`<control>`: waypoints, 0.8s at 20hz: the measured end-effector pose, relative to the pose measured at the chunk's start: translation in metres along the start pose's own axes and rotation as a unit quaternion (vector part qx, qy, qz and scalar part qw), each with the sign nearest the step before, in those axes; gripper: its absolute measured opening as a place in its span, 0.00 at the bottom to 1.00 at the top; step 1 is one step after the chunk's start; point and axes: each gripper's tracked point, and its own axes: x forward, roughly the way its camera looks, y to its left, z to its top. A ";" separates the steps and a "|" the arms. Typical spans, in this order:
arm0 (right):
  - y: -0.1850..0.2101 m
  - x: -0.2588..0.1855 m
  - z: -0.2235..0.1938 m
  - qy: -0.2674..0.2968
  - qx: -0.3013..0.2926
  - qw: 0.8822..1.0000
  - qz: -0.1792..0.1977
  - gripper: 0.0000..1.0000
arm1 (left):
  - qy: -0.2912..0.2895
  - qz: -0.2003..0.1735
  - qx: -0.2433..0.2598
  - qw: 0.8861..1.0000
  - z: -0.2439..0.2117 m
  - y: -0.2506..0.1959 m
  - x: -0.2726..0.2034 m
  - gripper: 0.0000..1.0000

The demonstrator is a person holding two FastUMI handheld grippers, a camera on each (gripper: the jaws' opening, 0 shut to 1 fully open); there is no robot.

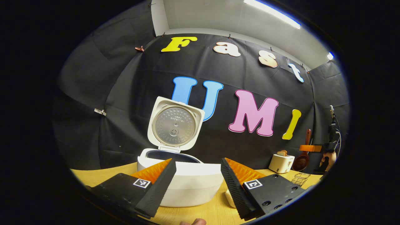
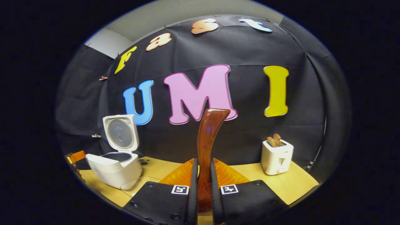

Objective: Close the left gripper, press the button to open the rice cooker; take a wooden spoon from the chopstick holder with the right hand, scoop a spoonful of rice and pour it into the rice cooker, then put the wooden spoon back into the chopstick holder.

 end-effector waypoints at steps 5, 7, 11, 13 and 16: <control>0.072 0.033 -0.035 0.033 -0.027 0.998 0.044 0.22 | 0.002 0.003 -0.002 1.000 0.000 0.009 -0.002 0.93; 0.094 0.042 -0.056 0.050 -0.050 0.996 0.053 0.22 | 0.001 0.006 -0.004 1.000 0.000 0.012 -0.002 0.93; 0.126 0.057 -0.102 0.089 -0.096 0.990 0.058 0.22 | 0.006 0.008 -0.008 1.000 -0.002 0.018 -0.001 0.93; 0.137 0.061 -0.122 0.110 -0.109 0.986 0.060 0.22 | 0.007 0.008 -0.008 1.000 -0.001 0.020 -0.003 0.93; 0.148 0.061 -0.143 0.131 -0.109 0.983 0.065 0.20 | 0.006 0.007 -0.011 1.000 0.001 0.022 -0.004 0.93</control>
